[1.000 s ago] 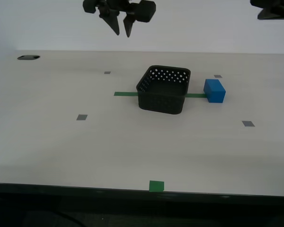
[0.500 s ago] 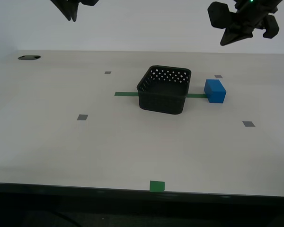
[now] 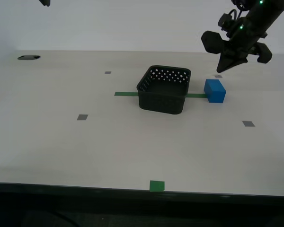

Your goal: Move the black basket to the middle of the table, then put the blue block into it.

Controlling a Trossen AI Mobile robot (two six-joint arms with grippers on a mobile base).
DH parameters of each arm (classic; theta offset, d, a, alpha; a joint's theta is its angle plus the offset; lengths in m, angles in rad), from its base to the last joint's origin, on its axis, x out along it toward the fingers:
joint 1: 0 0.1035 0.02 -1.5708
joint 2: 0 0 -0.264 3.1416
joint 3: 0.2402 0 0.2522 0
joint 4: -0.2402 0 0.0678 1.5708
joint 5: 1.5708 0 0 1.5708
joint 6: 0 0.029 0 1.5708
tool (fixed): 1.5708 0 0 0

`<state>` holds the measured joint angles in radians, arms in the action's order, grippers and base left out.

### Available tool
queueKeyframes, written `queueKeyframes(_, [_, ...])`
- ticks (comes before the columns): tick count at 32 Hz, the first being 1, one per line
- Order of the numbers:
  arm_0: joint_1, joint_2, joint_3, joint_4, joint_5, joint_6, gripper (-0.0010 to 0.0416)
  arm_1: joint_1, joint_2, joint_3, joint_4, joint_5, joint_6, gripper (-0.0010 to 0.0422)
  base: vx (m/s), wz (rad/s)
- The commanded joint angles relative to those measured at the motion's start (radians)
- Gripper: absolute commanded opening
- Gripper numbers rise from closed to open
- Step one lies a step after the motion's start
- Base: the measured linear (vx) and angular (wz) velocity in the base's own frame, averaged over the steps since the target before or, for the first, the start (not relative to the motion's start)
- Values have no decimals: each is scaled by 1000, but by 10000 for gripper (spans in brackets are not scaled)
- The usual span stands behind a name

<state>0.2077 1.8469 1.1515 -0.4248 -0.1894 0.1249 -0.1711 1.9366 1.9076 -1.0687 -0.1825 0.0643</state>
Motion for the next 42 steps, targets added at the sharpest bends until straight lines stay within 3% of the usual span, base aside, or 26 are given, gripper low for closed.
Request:
queueKeyframes(1, [4, 29, -1, -13, -3, -11, 6, 10, -73, -151, 79, 0, 4, 23, 0, 0])
queueKeyframes(4, [4, 31, 1, -34, -3, -11, 40, 15, -121, -286, 158, 44, -3, 23, 0, 0])
queueKeyframes(6, [4, 31, 1, -34, -1, -2, 86, 16, -137, -362, 191, 52, -3, 23, 0, 0])
queueKeyframes(7, [3, 31, 1, -33, -1, -1, 127, 16, -137, -406, 213, 92, -4, 23, 0, 0])
queueKeyframes(9, [3, 31, 1, -33, -1, -1, 148, 18, -137, -425, 221, 94, -3, 23, 0, 0])
queueKeyframes(10, [7, 31, 1, -34, -1, -1, 182, 18, -137, -457, 251, 95, -3, 23, 0, 0])
queueKeyframes(11, [8, 31, 1, -35, -1, -2, 243, 19, -137, -504, 286, 98, -3, 23, 0, 0])
queueKeyframes(15, [11, 44, 6, -25, 2, -4, 341, 20, -137, -581, 338, 145, -4, 23, 0, 0])
queueKeyframes(16, [11, 47, 7, -25, 16, -4, 356, 20, -137, -593, 345, 167, -4, 23, 0, 0])
queueKeyframes(19, [11, 56, 10, 0, 45, -2, 373, 20, -137, -602, 357, 180, -4, 22, 0, 0])
queueKeyframes(23, [14, 127, 51, -11, 56, -1, 355, 19, -137, -602, 362, 207, -4, 22, 0, 0])
queueKeyframes(35, [21, 274, 127, -31, 57, 10, 342, 19, -137, -602, 376, 221, -3, 22, 0, 0])
queueKeyframes(40, [21, 274, 129, -32, 58, 34, 252, 19, -137, -601, 383, 221, -3, 22, 0, 0])
queueKeyframes(42, [21, 274, 130, -32, 58, 34, 167, 19, -137, -601, 384, 221, -3, 22, 0, 0])
